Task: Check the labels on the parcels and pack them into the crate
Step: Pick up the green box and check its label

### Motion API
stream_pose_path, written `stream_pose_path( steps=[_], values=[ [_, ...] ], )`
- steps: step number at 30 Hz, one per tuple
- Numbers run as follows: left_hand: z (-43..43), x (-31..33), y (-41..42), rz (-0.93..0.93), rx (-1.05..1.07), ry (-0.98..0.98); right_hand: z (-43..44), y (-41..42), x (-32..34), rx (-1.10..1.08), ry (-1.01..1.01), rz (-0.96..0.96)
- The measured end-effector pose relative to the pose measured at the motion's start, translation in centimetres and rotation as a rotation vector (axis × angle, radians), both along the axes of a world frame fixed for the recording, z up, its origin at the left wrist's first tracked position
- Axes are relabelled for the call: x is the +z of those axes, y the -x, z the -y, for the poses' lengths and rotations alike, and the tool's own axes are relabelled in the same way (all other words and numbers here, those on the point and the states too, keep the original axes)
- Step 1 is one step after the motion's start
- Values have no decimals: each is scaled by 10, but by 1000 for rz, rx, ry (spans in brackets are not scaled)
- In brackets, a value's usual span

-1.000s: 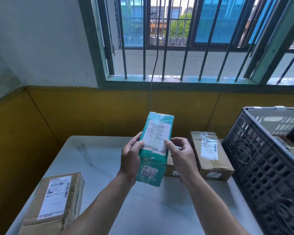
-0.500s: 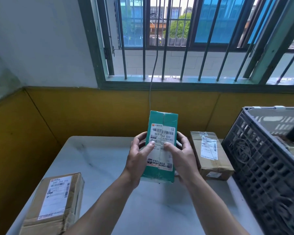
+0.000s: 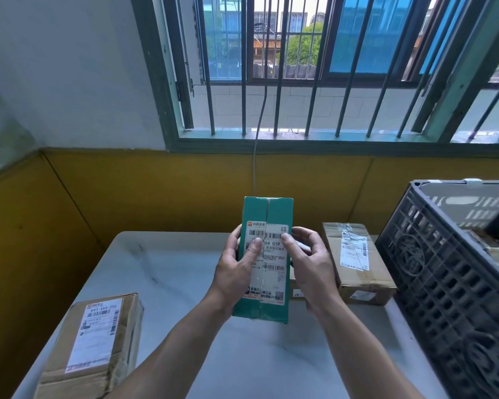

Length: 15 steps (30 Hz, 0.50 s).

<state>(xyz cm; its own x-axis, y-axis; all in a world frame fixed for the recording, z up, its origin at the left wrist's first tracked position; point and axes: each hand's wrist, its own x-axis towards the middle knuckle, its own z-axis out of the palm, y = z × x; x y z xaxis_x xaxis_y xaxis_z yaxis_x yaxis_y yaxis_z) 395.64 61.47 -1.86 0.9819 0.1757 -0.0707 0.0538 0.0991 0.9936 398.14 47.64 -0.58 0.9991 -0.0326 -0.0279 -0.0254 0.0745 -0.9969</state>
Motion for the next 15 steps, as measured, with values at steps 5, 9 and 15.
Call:
stream_pose_path(
  steps=[5, 9, 15],
  values=[
    [-7, 2, 1, 1, -80, -103, 8, -8, -1, -142, 185, 89],
    [-12, 4, 3, -31, -177, -90, 20, -16, 7, -65, 250, 135],
    [-15, 6, 5, -62, -303, -76, 32, -20, 7, 31, 253, 111]
  ],
)
